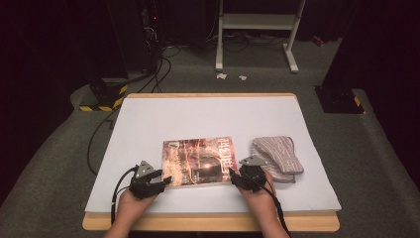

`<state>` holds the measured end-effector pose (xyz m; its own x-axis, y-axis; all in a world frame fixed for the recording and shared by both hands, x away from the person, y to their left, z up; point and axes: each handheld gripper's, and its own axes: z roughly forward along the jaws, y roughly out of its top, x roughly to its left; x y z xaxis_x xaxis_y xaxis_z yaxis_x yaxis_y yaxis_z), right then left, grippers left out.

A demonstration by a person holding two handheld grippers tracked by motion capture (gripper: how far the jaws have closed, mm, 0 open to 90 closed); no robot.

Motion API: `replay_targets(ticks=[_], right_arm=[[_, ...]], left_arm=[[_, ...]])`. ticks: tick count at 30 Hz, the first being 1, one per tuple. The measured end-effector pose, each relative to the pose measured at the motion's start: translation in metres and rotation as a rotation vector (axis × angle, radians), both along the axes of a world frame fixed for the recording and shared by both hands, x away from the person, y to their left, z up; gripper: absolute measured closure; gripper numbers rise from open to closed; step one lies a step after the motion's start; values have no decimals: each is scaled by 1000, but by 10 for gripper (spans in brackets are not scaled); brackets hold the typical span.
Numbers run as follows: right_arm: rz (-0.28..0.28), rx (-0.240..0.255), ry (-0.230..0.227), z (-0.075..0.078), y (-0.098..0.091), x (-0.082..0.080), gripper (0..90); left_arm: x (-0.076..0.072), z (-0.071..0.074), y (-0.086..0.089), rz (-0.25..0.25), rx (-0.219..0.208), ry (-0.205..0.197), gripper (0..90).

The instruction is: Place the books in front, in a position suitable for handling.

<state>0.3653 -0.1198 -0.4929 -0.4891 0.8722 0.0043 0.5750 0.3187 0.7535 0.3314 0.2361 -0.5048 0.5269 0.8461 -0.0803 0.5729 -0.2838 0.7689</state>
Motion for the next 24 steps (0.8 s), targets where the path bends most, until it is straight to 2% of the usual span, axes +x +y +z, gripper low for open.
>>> replay_targets(ticks=[3, 4, 5, 6, 7, 10, 11, 15, 18, 19, 22, 24], right_arm=[[31, 30, -26, 7, -1, -17, 393], [31, 30, -26, 7, -1, -17, 393], [51, 23, -14, 5, 2, -23, 386], [51, 23, -14, 5, 2, -23, 386], [46, 0, 0, 2, 5, -24, 381], [37, -10, 18, -3, 5, -21, 379], [33, -31, 27, -6, 7, -18, 379], [29, -39, 15, -6, 8, -14, 385], [12, -38, 10, -6, 10, -4, 390], [-2, -35, 13, -6, 11, 6, 389], [-15, -34, 19, -4, 10, 9, 395], [1, -22, 13, -1, 9, 0, 383]], left_arm=[[0, 0, 0, -1, -4, 1, 498], [1, 0, 1, -1, -6, 3, 498], [1, 0, 1, -3, -9, 7, 495], [1, 0, 1, -3, -9, 7, 494], [2, 0, 1, -5, -10, 7, 491], [2, 0, 1, -8, -6, 7, 489], [2, 0, 1, -9, -7, 7, 488], [1, 0, 1, -5, -6, 4, 489], [-1, 0, 0, -3, -6, 0, 489], [-2, 0, 0, -3, -5, 0, 489], [-4, -1, 0, -9, -8, -3, 489], [-4, -1, 1, -11, -15, 0, 488]])
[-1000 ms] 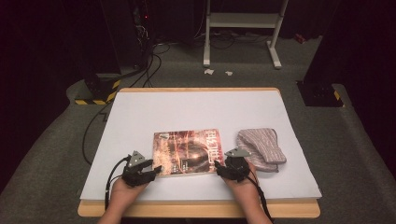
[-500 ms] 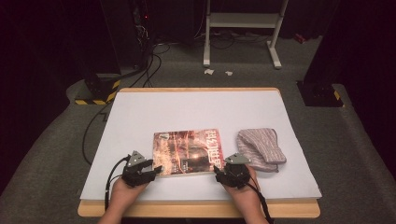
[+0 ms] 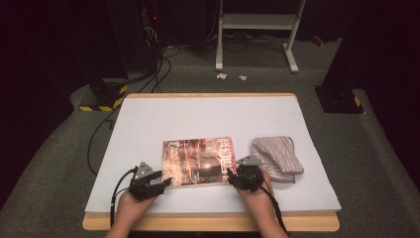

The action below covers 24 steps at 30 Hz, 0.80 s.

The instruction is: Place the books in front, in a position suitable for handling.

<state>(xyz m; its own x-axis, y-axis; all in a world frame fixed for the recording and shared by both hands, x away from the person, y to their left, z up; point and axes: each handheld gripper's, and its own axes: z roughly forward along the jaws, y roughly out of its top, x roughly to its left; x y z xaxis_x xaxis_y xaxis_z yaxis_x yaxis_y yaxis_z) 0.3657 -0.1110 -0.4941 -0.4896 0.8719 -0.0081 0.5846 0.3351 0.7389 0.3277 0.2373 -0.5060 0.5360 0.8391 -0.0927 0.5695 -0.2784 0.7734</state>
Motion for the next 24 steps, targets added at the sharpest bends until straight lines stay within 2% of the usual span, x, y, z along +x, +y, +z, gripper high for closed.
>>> replay_targets(ticks=[3, 5, 7, 11, 12, 13, 16, 17, 18, 19, 21, 23, 24], right_arm=[[39, 47, 15, 2, -1, -16, 327], [44, 50, 16, 2, -1, -19, 292], [56, 29, 22, 0, 1, -25, 253], [45, -17, 53, -9, 4, -22, 246], [45, -17, 53, -9, 4, -22, 246], [40, -40, 38, -10, 8, -21, 262], [29, -53, 26, -8, 10, -15, 273], [5, -61, 17, -7, 10, -6, 290], [5, -61, 17, -7, 10, -6, 290], [-30, -61, 17, -7, 9, 8, 297], [-66, -65, 17, -6, 10, 20, 316], [-103, -80, 13, -6, 11, 37, 328], [-103, -80, 13, -6, 11, 37, 328]], left_arm=[[1, 0, 1, -1, -6, 5, 485], [1, 0, 1, -3, -7, 6, 485], [2, 0, 2, -5, -11, 9, 482], [3, 0, 2, -6, -16, 14, 479], [3, 0, 2, -6, -16, 14, 479], [2, 0, 1, -8, -11, 13, 480], [2, 0, 0, -17, -10, 13, 484], [0, 1, -3, -32, -5, 12, 485], [0, 1, -3, -32, -5, 12, 486], [-1, 2, -6, -52, -1, 16, 487], [-2, 2, -9, -66, 1, 19, 487], [-6, 3, -19, -119, 6, 16, 488], [-6, 3, -19, -119, 6, 16, 489]])
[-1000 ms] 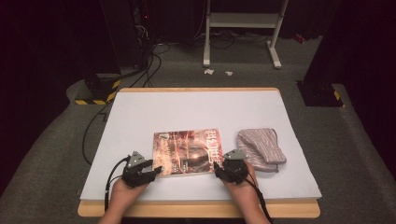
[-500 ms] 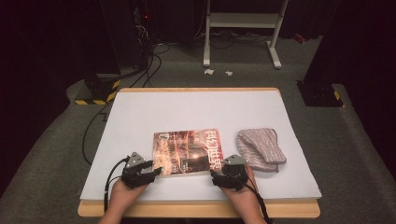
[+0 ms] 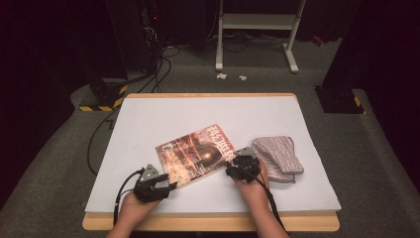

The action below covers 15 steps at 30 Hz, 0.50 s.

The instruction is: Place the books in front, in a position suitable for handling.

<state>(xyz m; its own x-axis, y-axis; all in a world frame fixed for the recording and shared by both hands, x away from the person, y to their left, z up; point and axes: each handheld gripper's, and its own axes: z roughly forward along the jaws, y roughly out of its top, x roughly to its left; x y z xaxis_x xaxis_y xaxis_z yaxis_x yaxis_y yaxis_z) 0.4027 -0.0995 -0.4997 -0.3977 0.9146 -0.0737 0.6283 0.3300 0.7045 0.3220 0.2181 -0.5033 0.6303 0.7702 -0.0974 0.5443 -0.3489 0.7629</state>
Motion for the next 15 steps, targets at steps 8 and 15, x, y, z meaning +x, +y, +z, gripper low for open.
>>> replay_targets(ticks=[8, 15], right_arm=[[-2, 26, -32, 4, -1, 7, 364], [129, 112, -63, 12, -8, -49, 364]], left_arm=[[1, 7, 4, 21, 0, -77, 462], [54, 13, 24, 205, 49, -132, 398]])
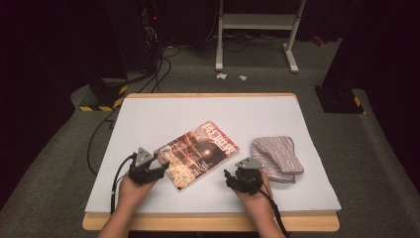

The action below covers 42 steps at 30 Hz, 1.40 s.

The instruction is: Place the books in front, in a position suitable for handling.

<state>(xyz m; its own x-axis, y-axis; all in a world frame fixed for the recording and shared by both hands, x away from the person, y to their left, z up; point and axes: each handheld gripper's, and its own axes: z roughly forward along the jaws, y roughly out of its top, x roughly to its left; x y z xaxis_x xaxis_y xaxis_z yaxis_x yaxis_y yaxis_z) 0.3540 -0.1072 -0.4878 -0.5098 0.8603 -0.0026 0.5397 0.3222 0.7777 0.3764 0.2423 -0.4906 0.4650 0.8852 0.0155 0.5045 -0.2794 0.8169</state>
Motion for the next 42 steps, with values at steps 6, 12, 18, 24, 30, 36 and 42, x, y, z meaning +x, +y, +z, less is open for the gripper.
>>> replay_targets(ticks=[6, 12, 18, 24, 30, 36, 42], right_arm=[[36, 15, 20, -3, -2, -9, 362], [58, 27, 42, -8, 0, -8, 361], [66, 32, 48, -8, 1, -7, 360], [52, 45, 53, -7, -2, -6, 361], [53, 55, 41, -4, -1, -7, 365], [45, 52, 66, -9, -3, -3, 358], [11, 79, 124, -16, -14, 6, 379]], left_arm=[[45, -4, 3, 47, 5, 87, 367], [61, -12, 11, 22, -56, 172, 407], [35, -10, 5, -40, -46, 190, 422], [-10, -11, -14, -117, -43, 187, 424], [-41, -12, -32, -188, -47, 188, 424], [-58, -12, -56, -251, -14, 167, 438], [-57, -12, -69, -281, -23, 167, 438]])
